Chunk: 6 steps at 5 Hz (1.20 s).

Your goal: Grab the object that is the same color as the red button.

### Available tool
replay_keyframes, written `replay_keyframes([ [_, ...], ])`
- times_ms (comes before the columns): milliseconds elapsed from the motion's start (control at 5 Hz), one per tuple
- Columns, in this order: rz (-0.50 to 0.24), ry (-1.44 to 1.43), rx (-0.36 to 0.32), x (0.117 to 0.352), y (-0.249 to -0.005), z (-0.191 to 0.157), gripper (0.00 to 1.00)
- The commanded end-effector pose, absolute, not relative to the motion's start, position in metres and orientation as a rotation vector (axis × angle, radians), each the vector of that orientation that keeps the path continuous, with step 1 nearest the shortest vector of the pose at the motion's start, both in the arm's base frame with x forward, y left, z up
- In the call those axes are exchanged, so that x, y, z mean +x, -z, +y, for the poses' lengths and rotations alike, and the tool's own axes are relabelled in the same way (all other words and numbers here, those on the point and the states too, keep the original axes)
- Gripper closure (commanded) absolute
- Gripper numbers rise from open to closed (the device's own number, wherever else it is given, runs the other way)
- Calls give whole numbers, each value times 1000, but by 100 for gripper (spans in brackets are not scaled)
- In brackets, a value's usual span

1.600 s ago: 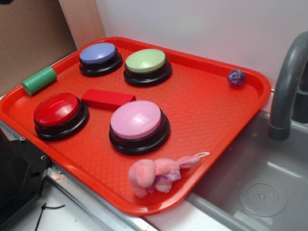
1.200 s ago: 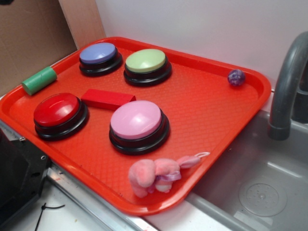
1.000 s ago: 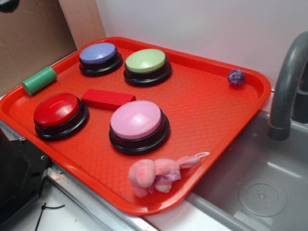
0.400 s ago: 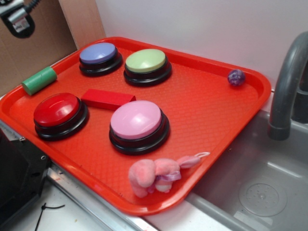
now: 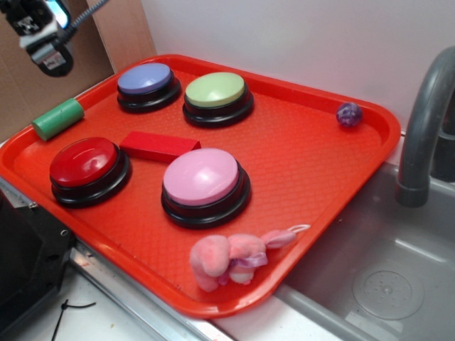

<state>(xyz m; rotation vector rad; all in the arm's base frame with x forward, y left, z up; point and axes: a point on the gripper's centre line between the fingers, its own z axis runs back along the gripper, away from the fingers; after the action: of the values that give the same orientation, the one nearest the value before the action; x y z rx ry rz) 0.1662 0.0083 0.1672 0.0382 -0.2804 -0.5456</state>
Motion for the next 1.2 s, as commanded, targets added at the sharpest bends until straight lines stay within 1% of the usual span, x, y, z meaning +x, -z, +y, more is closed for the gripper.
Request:
replay_keyframes([
  [0, -280, 742, 58, 194, -122, 11, 0],
  [200, -247, 789, 6, 201, -89, 7, 0],
  [400, -225, 808, 45, 205, -71, 6, 0],
  [600, -194, 829, 35, 215, -51, 7, 0],
  [800, -177, 831, 56, 221, -39, 8, 0],
  [1000, -165, 834, 64, 227, -30, 10, 0],
])
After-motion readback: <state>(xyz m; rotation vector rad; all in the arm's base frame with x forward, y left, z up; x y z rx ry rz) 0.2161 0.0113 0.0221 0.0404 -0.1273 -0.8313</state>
